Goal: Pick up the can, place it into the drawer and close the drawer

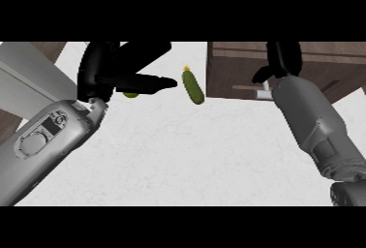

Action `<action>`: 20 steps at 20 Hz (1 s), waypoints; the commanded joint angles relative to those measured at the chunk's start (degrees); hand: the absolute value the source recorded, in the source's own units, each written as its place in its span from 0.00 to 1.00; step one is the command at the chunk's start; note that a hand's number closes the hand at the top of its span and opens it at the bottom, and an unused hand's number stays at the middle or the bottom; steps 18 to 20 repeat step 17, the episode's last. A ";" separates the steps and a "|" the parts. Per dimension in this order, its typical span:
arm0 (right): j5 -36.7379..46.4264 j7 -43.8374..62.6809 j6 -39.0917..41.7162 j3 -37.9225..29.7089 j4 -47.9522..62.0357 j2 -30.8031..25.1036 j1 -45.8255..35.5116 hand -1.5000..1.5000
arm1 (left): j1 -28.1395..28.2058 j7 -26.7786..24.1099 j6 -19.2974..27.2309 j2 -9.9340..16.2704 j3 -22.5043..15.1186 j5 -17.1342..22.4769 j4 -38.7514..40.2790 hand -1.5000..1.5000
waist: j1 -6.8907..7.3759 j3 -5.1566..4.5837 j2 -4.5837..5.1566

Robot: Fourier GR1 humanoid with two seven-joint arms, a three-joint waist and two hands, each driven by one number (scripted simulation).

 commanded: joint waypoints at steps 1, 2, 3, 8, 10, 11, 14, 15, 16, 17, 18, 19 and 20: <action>-8.52 -3.92 1.51 -6.37 -2.37 5.01 -4.67 0.00 | 0.76 0.49 1.51 -0.63 -0.17 -0.80 -0.99 0.00 | 1.32 0.16 -0.21; -9.45 -3.29 3.58 -7.32 -2.37 4.19 -6.33 0.00 | 1.48 0.90 0.28 1.04 0.80 0.03 -1.79 0.00 | 1.46 0.07 -0.51; -10.35 -4.85 1.02 -7.91 -2.87 7.30 -4.97 0.00 | 2.53 -0.06 -0.53 0.94 0.98 0.27 -0.49 0.00 | 1.19 0.06 -0.18; -17.36 -11.48 5.55 -13.75 -3.67 6.89 -5.28 0.00 | 4.37 -2.03 0.27 0.51 1.18 -1.03 -1.35 0.00 | 0.28 0.04 -0.24; -21.09 -11.19 9.36 -16.93 -4.10 6.32 -7.37 0.00 | 3.40 0.06 -1.11 3.16 2.85 -0.08 -1.95 0.00 | 0.16 0.04 -0.64; -23.22 -12.47 8.65 -18.61 -4.29 8.63 -5.84 0.00 | 5.82 -1.87 -0.19 1.07 1.90 -0.44 -2.26 0.00 | -0.33 0.01 -0.66; -26.42 -14.63 14.84 -20.78 -4.22 6.36 -7.33 0.00 | 6.46 -2.62 -0.01 1.21 2.66 -1.49 -0.58 0.00 | -1.45 -0.07 -0.71; -25.59 -12.68 13.56 -19.98 -3.59 7.40 -7.34 0.00 | 9.19 -1.34 0.69 2.54 2.32 -1.53 -5.23 0.00 | -0.99 -0.12 -1.28; -26.74 -16.39 14.29 -21.11 -3.20 5.51 -5.40 0.00 | 7.90 -3.20 -2.52 2.96 4.51 -0.51 -3.23 0.00 | -0.99 -0.11 -0.54; -26.07 -14.40 11.82 -20.51 -2.75 7.69 -7.69 0.00 | 6.83 -1.09 -1.24 1.75 3.88 -0.93 -3.46 0.00 | -0.81 -0.10 -0.58; -26.07 -14.40 11.82 -20.51 -2.75 7.69 -7.69 0.00 | 6.83 -1.09 -1.24 1.75 3.88 -0.93 -3.46 0.00 | -0.81 -0.10 -0.58; -26.07 -14.40 11.82 -20.51 -2.75 7.69 -7.69 0.00 | 6.83 -1.09 -1.24 1.75 3.88 -0.93 -3.46 0.00 | -0.81 -0.10 -0.58; -26.07 -14.40 11.82 -20.51 -2.75 7.69 -7.69 0.00 | 6.83 -1.09 -1.24 1.75 3.88 -0.93 -3.46 0.00 | -0.81 -0.10 -0.58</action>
